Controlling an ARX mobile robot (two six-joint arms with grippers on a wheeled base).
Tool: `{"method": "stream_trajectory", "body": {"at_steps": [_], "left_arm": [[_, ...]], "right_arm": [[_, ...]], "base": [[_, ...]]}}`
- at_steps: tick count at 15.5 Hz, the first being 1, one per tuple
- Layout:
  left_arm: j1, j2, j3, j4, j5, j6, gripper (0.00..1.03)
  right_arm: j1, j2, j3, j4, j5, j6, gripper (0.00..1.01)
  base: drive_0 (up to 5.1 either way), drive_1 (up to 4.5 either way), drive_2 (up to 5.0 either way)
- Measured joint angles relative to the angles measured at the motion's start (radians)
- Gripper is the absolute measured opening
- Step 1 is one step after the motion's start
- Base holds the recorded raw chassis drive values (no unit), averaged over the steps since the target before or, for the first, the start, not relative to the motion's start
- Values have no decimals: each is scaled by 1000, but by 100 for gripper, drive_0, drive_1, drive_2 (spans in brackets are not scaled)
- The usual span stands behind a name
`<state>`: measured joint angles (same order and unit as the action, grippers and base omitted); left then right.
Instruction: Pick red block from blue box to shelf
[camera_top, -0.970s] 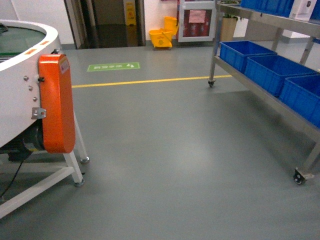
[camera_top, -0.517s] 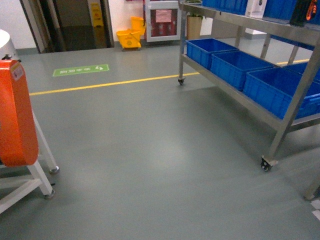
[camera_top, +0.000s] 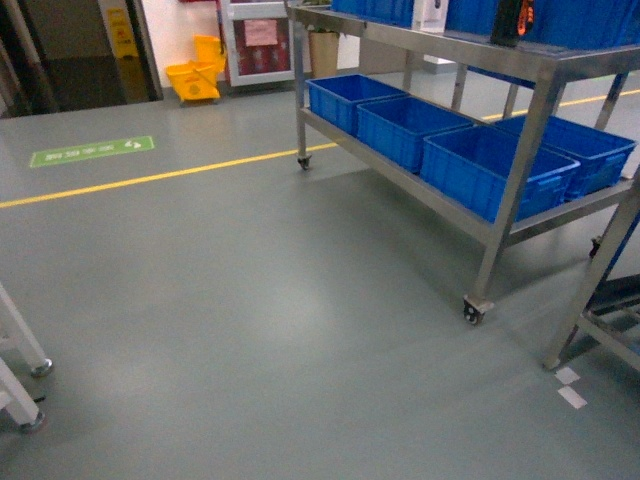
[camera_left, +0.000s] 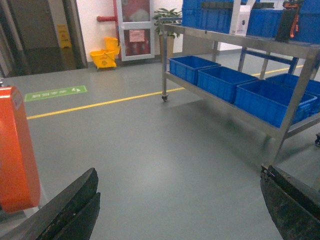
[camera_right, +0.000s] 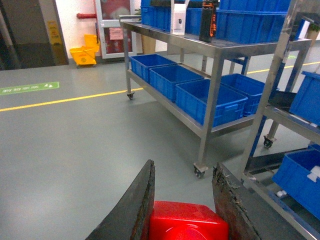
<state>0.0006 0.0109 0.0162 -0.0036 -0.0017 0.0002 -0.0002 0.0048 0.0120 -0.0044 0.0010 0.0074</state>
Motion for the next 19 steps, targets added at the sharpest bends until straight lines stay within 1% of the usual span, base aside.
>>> {"method": "stream_trajectory", "body": {"at_steps": [19], "left_arm": [[0, 0, 0, 0, 0, 0, 98]], "right_arm": [[0, 0, 0, 0, 0, 0, 28]], "base": [[-159, -159, -159]]}}
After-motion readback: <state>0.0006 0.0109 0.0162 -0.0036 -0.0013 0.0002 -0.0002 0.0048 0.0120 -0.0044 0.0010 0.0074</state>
